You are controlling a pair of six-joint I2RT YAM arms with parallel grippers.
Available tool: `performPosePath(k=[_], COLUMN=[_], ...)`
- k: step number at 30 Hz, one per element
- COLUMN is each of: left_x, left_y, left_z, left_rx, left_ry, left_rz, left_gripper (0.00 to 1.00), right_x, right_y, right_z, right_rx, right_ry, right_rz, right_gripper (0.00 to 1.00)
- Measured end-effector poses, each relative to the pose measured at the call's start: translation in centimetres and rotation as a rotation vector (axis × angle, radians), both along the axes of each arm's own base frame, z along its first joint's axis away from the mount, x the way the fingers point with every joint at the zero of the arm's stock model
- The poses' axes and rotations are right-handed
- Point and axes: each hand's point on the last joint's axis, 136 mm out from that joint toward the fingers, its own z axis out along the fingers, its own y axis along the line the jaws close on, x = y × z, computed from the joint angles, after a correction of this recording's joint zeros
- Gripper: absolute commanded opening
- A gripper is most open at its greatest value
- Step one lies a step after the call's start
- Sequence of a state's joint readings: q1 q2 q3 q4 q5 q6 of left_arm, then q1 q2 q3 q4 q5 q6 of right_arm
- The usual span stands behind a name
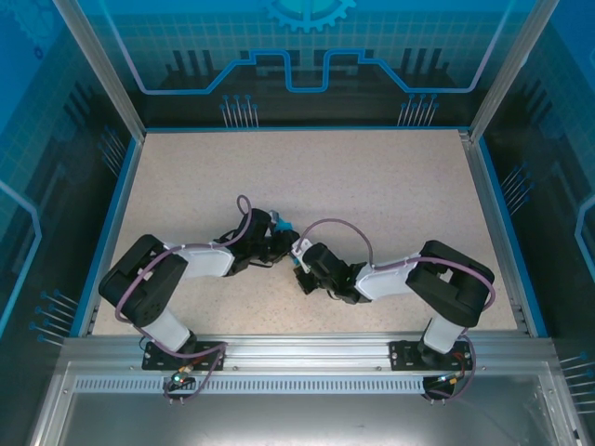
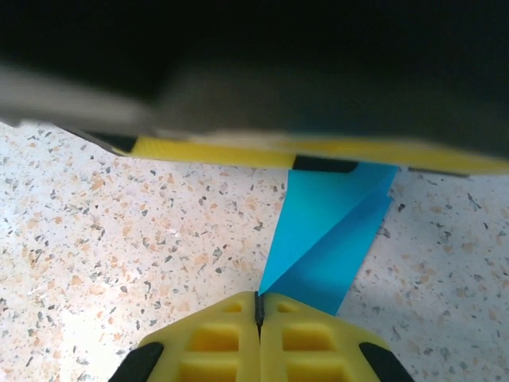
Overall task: Fold a paper plane with a square sheet of paper (pick it up from the middle)
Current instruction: Fold the wing for the fifth time at the center of the table.
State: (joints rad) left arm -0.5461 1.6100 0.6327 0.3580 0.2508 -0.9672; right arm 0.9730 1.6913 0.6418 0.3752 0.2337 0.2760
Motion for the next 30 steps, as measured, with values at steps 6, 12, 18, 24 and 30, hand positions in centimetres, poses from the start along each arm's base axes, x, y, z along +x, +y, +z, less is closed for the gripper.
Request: performPosePath(k=[6,12,18,24,30], left_x=[0.6,0.8,0.3,-0.4,-0.3], left_y=[0.8,1.3,1.9,3.1,5.1], left_z=[0.9,2.9,4.2,4.3,2.6], left_rx=[-0.004,-0.019,-0.028,0.007,0.061], left_ry=[-0.022,-0.07,-0.105,-0.097,-0.014], left_rz=[0.028,0.049,0.064,0.087,0.145], left_gripper=[0.48,0.51,0.52,0.62,0.73], right_x=[0.5,0.5,0.8,0.4,0.0], right_y=[-0.4,-1.0,-1.3,-0.8,-0.6], right_z=[0.1,-0.2,0.5,1.2,1.3], right_rx=[0.072,0.174,0.301,0.367,0.375], right_ry=[0.069,0.195,0.315,0.372,0.385], right_rz=[-0.017,-0.025,-0.031,0.0,0.018], right_gripper=[0.0,0.0,0.0,0.0,0.0])
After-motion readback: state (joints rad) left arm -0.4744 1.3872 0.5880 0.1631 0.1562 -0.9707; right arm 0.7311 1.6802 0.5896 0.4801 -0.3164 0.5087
